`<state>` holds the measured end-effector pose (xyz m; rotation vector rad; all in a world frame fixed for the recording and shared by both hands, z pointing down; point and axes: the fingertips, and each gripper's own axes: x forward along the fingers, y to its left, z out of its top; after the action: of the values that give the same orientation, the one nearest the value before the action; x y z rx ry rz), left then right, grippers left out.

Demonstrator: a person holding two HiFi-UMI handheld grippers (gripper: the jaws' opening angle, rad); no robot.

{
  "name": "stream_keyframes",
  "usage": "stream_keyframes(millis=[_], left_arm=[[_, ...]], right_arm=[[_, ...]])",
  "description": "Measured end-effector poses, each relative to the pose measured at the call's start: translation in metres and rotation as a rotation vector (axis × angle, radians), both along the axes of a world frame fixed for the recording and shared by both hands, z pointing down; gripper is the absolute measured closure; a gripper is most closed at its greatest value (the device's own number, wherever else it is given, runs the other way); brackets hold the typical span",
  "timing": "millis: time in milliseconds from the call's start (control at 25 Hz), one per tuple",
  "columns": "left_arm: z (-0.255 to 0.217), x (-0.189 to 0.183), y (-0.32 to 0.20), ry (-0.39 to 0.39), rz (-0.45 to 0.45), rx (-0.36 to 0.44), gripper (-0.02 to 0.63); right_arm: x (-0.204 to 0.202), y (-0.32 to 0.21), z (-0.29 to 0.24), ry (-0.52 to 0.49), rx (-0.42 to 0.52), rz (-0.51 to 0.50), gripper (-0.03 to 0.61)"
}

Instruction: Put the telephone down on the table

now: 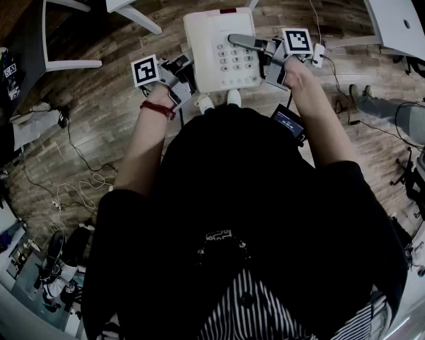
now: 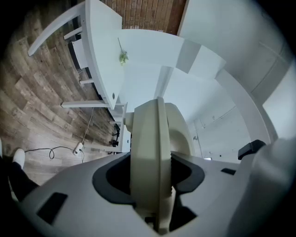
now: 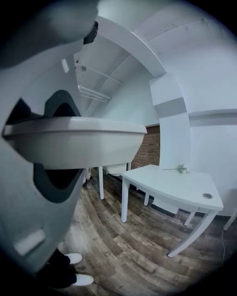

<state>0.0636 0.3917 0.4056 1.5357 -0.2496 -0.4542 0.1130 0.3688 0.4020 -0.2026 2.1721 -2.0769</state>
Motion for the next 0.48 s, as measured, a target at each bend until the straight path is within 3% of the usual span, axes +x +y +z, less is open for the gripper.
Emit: stream_keyframes(millis=[480], left_arm=[[-0.0052,-0.0012,0.0026,-0.002,-0.011,0.015,0.411]], right_arm=[[-0.0008,0.0018,-0.0038,0.006,0.024,-0.023,0.37]])
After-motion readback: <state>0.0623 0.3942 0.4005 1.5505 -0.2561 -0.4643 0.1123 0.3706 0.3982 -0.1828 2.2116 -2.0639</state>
